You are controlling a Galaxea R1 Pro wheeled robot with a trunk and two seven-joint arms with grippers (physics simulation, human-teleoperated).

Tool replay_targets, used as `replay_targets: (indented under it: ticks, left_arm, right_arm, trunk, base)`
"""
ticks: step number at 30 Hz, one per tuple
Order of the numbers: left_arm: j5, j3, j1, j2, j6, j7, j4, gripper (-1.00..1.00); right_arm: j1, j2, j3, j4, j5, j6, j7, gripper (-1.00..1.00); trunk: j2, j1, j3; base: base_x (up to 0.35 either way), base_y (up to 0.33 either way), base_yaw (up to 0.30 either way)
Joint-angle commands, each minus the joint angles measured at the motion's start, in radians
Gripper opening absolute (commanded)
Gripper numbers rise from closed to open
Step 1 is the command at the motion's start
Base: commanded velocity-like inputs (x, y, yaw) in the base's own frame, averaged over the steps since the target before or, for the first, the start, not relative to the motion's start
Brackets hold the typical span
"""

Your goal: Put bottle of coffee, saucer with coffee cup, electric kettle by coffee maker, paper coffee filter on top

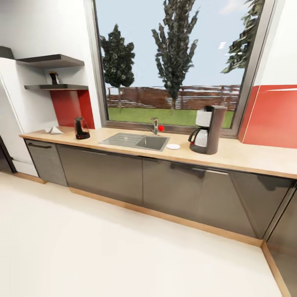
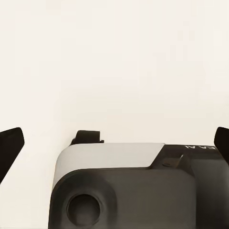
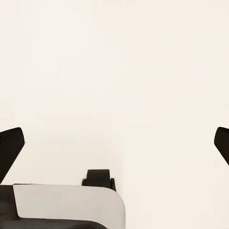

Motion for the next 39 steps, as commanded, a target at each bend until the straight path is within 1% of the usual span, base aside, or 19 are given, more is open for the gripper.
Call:
replay_targets:
  ticks: [1, 10, 13, 21, 39]
  left_arm:
    - [0.001, 0.005, 0.0, -0.001, -0.001, 0.0, -0.001, 1.0]
    - [0.001, 0.005, 0.0, -0.001, -0.001, 0.0, -0.001, 1.0]
    - [0.001, 0.005, 0.0, -0.001, -0.001, 0.0, -0.001, 1.0]
    - [0.001, 0.005, 0.0, -0.001, 0.0, 0.001, -0.001, 1.0]
    - [0.001, 0.005, 0.0, -0.001, 0.0, 0.001, -0.001, 1.0]
  right_arm:
    - [0.0, 0.0, 0.0, 0.001, 0.0, -0.003, 0.0, 1.0]
    - [-0.001, 0.001, 0.001, 0.001, 0.001, -0.003, 0.0, 1.0]
    - [0.0, 0.0, 0.002, 0.001, 0.002, -0.003, 0.0, 1.0]
    - [-0.001, -0.002, 0.002, 0.001, 0.003, -0.003, 0.001, 1.0]
    - [-0.001, 0.0, 0.002, 0.001, 0.004, -0.003, 0.0, 1.0]
  trunk:
    - [0.0, 0.0, -0.001]
    - [0.0, 0.0, -0.001]
    - [0.0, 0.0, -0.001]
    - [0.0, 0.0, -0.001]
    - [0.0, 0.0, -0.001]
  base:
    - [0.001, 0.0, 0.269]
    - [0.001, 0.0, 0.27]
    - [0.126, 0.0, 0.174]
    - [0.284, 0.0, 0.087]
    - [0.326, 0.0, 0.243]
